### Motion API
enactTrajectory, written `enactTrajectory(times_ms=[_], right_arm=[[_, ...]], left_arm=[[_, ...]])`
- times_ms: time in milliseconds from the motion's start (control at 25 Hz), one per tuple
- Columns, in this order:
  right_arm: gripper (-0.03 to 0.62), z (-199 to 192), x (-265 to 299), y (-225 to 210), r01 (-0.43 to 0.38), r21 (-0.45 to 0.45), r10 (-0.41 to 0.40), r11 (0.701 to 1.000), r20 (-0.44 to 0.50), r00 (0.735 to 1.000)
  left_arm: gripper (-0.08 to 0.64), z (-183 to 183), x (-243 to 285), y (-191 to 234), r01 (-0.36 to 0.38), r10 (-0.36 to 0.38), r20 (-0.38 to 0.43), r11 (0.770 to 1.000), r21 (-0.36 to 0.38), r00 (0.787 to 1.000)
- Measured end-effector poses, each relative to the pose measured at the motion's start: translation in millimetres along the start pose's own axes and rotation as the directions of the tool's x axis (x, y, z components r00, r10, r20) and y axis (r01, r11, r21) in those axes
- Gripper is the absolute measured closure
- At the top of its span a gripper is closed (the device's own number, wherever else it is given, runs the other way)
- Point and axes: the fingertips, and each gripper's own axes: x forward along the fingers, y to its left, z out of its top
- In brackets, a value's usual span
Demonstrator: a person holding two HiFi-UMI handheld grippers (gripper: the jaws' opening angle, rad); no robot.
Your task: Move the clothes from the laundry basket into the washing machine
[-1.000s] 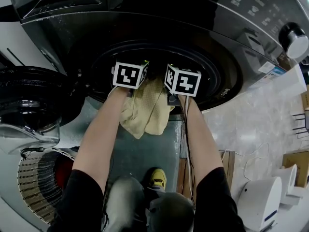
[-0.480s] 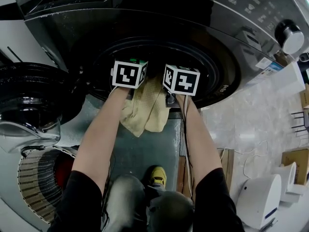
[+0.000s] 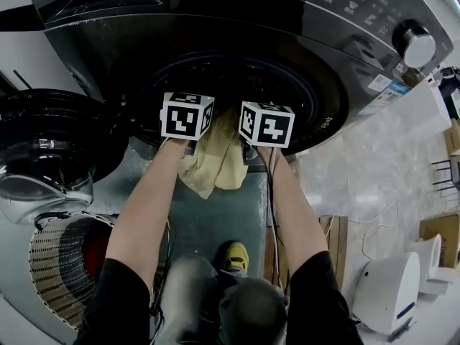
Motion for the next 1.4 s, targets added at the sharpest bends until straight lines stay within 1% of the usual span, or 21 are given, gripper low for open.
enactTrajectory(times_ms=[80, 200, 360, 600, 840, 1000, 1160, 1280, 1400], right_arm=[[0.588, -3.5, -3.5, 2.0, -0.002, -0.007, 0.002, 1.000, -0.004, 1.000], [0.588, -8.2, -7.1, 4.2, -0.010, -0.007, 0.010, 1.000, -0.019, 1.000], [0.588, -13.8, -13.6, 1.7, -0.009, 0.011, 0.010, 1.000, -0.053, 0.999], [0.588, -5.9, -24.4, -2.1, -0.002, 0.018, 0.003, 1.000, -0.092, 0.996], [0.588, -2.9, -51.3, 8.2, -0.017, 0.035, 0.023, 0.999, -0.154, 0.988], [0.588, 2.9, -77.7, 17.5, -0.012, 0.052, 0.021, 0.999, -0.172, 0.985], [0.588, 12.4, -105.5, 32.5, -0.012, 0.072, 0.026, 0.997, -0.194, 0.981], [0.588, 23.9, -130.5, 44.2, -0.001, 0.082, 0.017, 0.997, -0.198, 0.980], [0.588, 43.0, -161.4, 50.6, 0.002, 0.083, 0.016, 0.997, -0.209, 0.978]], left_arm=[[0.549, 0.9, -3.4, -4.8, 0.010, -0.010, 0.007, 1.000, 0.002, 1.000], [0.549, -2.3, -7.5, -8.1, 0.014, -0.014, -0.005, 1.000, -0.015, 1.000], [0.549, -7.4, -11.5, -10.0, 0.014, -0.016, -0.039, 0.999, -0.041, 0.999], [0.549, -6.8, -19.0, -15.1, 0.008, -0.014, -0.090, 0.998, -0.063, 0.996], [0.549, 2.8, -44.5, -28.2, 0.022, -0.036, -0.134, 0.994, -0.107, 0.990], [0.549, 8.7, -69.5, -41.9, 0.029, -0.049, -0.163, 0.992, -0.124, 0.985], [0.549, 22.5, -100.7, -49.6, 0.048, -0.072, -0.171, 0.989, -0.139, 0.983], [0.549, 35.0, -129.8, -53.1, 0.059, -0.084, -0.182, 0.989, -0.136, 0.980], [0.549, 61.5, -155.1, -55.5, 0.053, -0.080, -0.186, 0.988, -0.145, 0.979]])
